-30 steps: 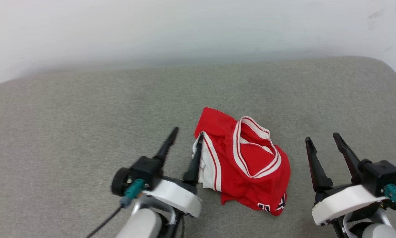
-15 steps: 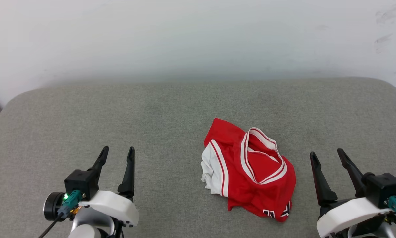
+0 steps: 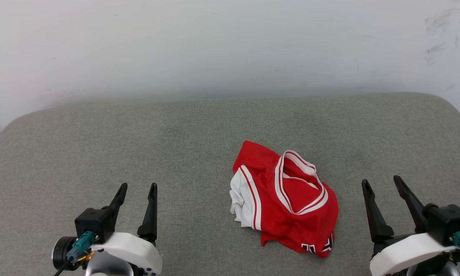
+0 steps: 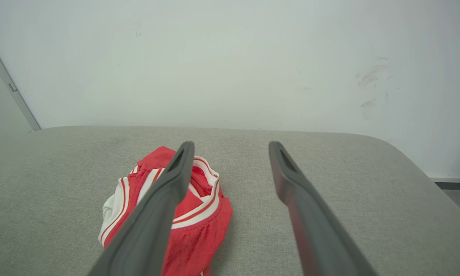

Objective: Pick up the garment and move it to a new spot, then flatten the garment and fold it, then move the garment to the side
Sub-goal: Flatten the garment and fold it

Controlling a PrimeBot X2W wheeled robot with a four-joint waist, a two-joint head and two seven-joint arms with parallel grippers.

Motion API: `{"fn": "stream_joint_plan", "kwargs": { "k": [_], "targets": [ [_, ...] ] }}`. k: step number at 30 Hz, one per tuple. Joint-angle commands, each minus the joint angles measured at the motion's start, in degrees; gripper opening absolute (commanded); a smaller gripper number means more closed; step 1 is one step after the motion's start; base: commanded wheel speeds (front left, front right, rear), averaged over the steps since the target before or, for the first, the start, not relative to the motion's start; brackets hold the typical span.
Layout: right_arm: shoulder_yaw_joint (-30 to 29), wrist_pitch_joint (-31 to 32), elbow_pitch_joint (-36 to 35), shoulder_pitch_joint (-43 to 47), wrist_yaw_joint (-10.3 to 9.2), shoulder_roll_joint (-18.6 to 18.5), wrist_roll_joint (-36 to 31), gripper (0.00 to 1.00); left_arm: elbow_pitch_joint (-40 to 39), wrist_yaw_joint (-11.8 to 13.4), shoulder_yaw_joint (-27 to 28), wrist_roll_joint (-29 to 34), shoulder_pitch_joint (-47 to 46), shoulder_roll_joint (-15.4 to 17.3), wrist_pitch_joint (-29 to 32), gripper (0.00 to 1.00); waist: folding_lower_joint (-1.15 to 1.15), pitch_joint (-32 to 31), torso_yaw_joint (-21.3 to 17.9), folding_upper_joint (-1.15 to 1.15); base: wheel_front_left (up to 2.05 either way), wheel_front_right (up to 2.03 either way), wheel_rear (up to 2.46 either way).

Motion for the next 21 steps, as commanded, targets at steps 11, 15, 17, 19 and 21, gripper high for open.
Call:
{"fn": "stream_joint_plan", "kwargs": {
  "k": [11,15,17,19,21],
  "targets": [
    [-0.1,0.1,-0.5,-0.3,-0.04,0.1,0.3,1.00,-0.4,-0.9,-2.1,0.4,-4.1,0.5,3.5,1.00,0.00,1.2,0.2,0.00,0.00,0.00,0.00],
    [0.4,0.0,-1.0,-1.6,-0.04,0.1,-0.1,1.00,0.6,-3.3,-5.4,0.5,-9.9,-0.4,9.4,1.00,0.00,3.3,-0.2,0.00,0.00,0.00,0.00],
    [0.8,-0.1,-1.3,-2.2,-0.04,0.1,-0.2,1.00,1.9,-4.6,-7.2,0.1,-12.9,-0.8,13.3,1.00,0.00,4.8,-0.7,0.00,0.00,0.00,0.00],
    [1.0,-0.2,-1.3,-2.8,-0.04,0.1,-0.1,1.00,3.5,-5.9,-8.9,-0.4,-15.6,-1.3,17.4,1.00,0.00,6.2,-1.4,0.00,0.00,0.00,0.00],
    [1.1,-0.4,-1.2,-3.5,-0.04,0.1,0.2,1.00,5.3,-7.0,-10.4,-1.0,-18.0,-1.8,21.5,1.00,0.00,7.5,-2.2,0.00,0.00,0.00,0.00]
  ]
}}
